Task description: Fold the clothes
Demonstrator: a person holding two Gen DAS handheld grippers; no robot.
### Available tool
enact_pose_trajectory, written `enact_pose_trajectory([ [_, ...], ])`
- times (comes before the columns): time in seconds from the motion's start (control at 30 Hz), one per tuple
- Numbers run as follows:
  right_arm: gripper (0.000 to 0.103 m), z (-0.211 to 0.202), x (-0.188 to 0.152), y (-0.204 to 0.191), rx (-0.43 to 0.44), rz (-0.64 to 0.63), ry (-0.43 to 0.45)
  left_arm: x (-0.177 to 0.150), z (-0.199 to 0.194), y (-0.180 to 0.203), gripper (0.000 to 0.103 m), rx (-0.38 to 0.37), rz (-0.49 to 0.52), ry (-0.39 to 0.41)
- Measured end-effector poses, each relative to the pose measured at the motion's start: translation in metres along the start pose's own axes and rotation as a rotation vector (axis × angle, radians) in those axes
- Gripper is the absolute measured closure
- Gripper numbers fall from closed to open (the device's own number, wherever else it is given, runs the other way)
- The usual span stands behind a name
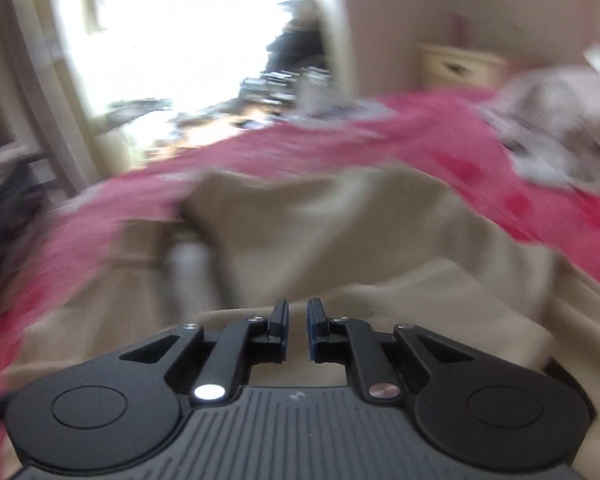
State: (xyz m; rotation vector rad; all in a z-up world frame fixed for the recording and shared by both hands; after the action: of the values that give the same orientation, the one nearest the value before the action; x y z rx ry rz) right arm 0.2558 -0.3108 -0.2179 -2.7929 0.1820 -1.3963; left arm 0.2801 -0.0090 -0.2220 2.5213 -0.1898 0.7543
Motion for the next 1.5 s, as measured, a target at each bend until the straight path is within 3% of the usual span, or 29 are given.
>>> enact_pose_trajectory([
  [0.13, 0.092, -0.004, -0.004, -0.060, 0.177, -0.134, -0.008, 0.004, 0.007, -0.015, 0.060, -0.002, -0.076, -0.022],
  [0.2, 0.093, 0.018, -0.018, -0.066, 0.162, -0.165, -0.088, 0.005, 0.006, -0.018, 0.061, -0.008, -0.093, -0.025],
  [0.23, 0.101, 0.033, -0.026, -0.058, 0.127, -0.164, -0.129, 0.006, 0.006, -0.019, 0.062, -0.009, -0.100, -0.026],
  [0.33, 0.103, 0.045, -0.023, -0.027, 0.142, 0.063, -0.123, 0.007, 0.005, -0.023, 0.066, -0.013, -0.119, -0.030],
  [0.37, 0.103, 0.040, -0.018, -0.024, 0.129, 0.085, -0.108, 0.008, 0.004, -0.026, 0.066, -0.015, -0.132, -0.032],
  [0.43, 0.093, 0.029, -0.011, -0.028, 0.115, 0.081, -0.081, 0.010, 0.005, -0.028, 0.066, -0.021, -0.153, -0.035],
  [0.53, 0.093, 0.010, -0.010, -0.046, 0.174, 0.042, -0.067, 0.011, 0.006, -0.029, 0.066, -0.024, -0.171, -0.036],
  [0.6, 0.093, 0.000, -0.011, -0.046, 0.151, 0.036, -0.056, 0.011, 0.006, -0.029, 0.066, -0.022, -0.174, -0.035],
  [0.67, 0.093, 0.001, -0.017, -0.029, 0.074, 0.065, -0.075, 0.012, 0.006, -0.029, 0.066, -0.019, -0.171, -0.034],
  [0.73, 0.097, 0.008, -0.033, -0.001, 0.001, 0.155, -0.131, 0.011, 0.006, -0.028, 0.066, -0.015, -0.162, -0.032],
  [0.8, 0.094, 0.002, -0.037, 0.017, 0.051, 0.312, -0.110, 0.011, 0.006, -0.026, 0.066, -0.010, -0.147, -0.030],
  [0.87, 0.089, -0.012, -0.032, 0.023, 0.070, 0.361, -0.056, 0.010, 0.006, -0.025, 0.065, -0.007, -0.138, -0.028],
  [0.97, 0.089, -0.021, -0.030, 0.028, 0.043, 0.363, -0.018, 0.010, 0.007, -0.024, 0.064, -0.001, -0.130, -0.024],
  [1.07, 0.091, -0.001, -0.049, 0.037, -0.041, 0.319, -0.132, 0.010, 0.007, -0.023, 0.064, 0.003, -0.123, -0.022],
  [1.33, 0.091, -0.002, -0.051, 0.029, -0.067, 0.270, -0.110, 0.011, 0.005, -0.024, 0.063, -0.006, -0.137, -0.016],
  [1.5, 0.091, -0.002, -0.052, 0.032, -0.053, 0.241, -0.109, 0.025, -0.014, -0.024, 0.059, -0.019, -0.146, 0.096],
])
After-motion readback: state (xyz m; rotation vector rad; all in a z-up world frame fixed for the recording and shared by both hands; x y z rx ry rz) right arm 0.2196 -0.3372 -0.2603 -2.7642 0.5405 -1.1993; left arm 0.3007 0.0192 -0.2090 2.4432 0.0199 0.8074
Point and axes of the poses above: each gripper's, at about its wrist camera, not at the fingertips, and z roughly the way its jaws point, y to its right, x to its top, the point moved 8 cm from there along z, roughly the way its jaws point, and after that the axes turned 10 degrees about -z, right-handed, at the moved point
